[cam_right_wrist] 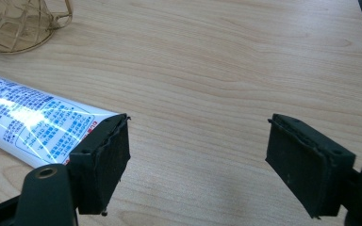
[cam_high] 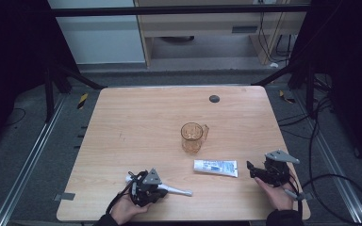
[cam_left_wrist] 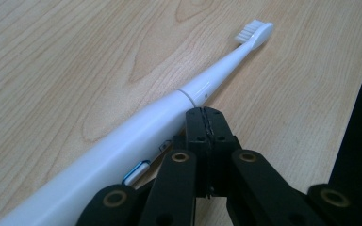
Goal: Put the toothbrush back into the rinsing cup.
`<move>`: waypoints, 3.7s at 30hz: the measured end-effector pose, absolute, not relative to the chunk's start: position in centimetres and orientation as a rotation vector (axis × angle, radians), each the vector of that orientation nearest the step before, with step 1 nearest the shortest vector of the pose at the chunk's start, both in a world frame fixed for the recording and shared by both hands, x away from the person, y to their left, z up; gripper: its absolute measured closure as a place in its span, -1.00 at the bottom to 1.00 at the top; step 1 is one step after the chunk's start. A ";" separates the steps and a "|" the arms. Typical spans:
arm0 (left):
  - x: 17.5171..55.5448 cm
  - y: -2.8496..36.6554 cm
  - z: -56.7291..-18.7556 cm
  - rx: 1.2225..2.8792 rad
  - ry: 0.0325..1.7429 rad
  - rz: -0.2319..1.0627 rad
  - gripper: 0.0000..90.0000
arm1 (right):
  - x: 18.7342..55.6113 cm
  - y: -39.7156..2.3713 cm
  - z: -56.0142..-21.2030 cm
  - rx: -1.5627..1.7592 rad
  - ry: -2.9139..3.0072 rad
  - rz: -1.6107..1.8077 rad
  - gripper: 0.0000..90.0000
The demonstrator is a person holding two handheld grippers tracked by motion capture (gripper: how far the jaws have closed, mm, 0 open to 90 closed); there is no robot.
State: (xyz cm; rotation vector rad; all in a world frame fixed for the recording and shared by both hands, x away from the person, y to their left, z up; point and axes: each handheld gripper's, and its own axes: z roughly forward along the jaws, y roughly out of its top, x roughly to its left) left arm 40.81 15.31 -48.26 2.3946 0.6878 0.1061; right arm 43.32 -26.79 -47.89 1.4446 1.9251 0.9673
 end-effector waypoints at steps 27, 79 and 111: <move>44.7 22.4 -46.8 2.325 0.958 0.353 1.00 | 43.5 -26.8 -48.0 1.452 1.933 0.956 -0.50; 41.2 23.4 -47.1 2.351 0.950 0.315 0.92 | 43.4 -26.9 -48.0 1.460 1.933 0.942 -0.50; 43.7 22.0 -43.1 2.206 1.007 0.412 -0.21 | 43.7 -27.1 -48.0 1.471 1.928 0.934 -0.50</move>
